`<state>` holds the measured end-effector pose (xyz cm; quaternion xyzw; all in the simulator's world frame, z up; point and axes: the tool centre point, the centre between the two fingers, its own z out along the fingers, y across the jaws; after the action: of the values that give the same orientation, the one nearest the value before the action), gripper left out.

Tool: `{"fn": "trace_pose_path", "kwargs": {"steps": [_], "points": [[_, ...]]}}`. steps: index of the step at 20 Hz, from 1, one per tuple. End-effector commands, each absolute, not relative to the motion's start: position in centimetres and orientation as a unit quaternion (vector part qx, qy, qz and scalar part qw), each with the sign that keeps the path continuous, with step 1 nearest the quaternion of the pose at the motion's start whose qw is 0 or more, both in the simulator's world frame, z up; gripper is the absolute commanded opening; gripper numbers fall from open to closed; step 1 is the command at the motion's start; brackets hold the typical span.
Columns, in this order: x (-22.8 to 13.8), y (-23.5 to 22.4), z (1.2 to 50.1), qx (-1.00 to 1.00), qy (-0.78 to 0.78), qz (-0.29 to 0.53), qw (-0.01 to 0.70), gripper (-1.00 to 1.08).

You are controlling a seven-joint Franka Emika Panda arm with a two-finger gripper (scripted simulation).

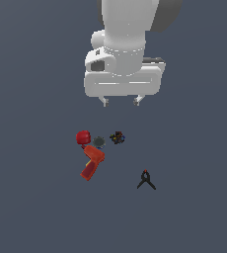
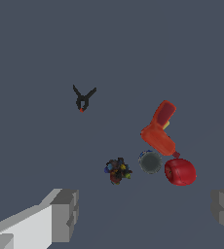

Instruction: Pick up a designated object from a clutter of objects.

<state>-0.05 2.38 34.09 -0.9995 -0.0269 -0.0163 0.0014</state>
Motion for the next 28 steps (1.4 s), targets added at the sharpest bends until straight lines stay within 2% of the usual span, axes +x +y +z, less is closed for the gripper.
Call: {"fn": "trace_pose_path", "kwargs": {"steps": [1, 16, 22, 28], "points": [[-0.1, 2.4, 34.1, -1.0, -0.027, -0.016, 0.001, 1.0], [0.7, 1.8, 34.5, -0.998, -0.051, -0.026, -0.012, 1.0], [0.8, 0.3, 32.2, -0.998, -0.054, -0.023, -0.008, 1.0], [0.6, -2.8, 27.8, -0.998, -0.058, -0.019, -0.002, 1.0]]}}
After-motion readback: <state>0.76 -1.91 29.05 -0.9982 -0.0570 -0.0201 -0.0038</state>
